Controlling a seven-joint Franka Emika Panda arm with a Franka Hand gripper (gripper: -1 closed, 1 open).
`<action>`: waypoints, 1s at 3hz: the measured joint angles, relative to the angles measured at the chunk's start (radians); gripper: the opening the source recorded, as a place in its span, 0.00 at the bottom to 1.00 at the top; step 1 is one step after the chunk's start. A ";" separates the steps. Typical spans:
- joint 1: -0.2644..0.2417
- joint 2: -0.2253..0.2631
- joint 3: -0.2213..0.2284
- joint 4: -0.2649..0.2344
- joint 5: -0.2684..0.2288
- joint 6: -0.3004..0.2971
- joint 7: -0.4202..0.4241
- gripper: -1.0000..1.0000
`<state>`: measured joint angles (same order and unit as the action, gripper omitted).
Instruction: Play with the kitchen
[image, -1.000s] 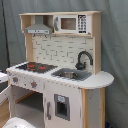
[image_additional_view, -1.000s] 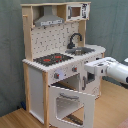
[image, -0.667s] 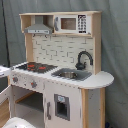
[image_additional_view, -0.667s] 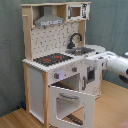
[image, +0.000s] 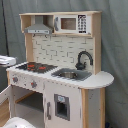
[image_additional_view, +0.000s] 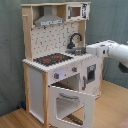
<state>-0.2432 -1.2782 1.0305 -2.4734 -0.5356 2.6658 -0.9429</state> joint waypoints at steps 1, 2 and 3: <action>-0.019 0.022 -0.057 0.000 0.000 0.064 -0.059 1.00; -0.058 0.048 -0.111 0.000 0.000 0.141 -0.114 1.00; -0.102 0.078 -0.149 0.004 0.000 0.219 -0.157 1.00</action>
<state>-0.3451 -1.2007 0.8819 -2.4696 -0.5356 2.8846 -1.0999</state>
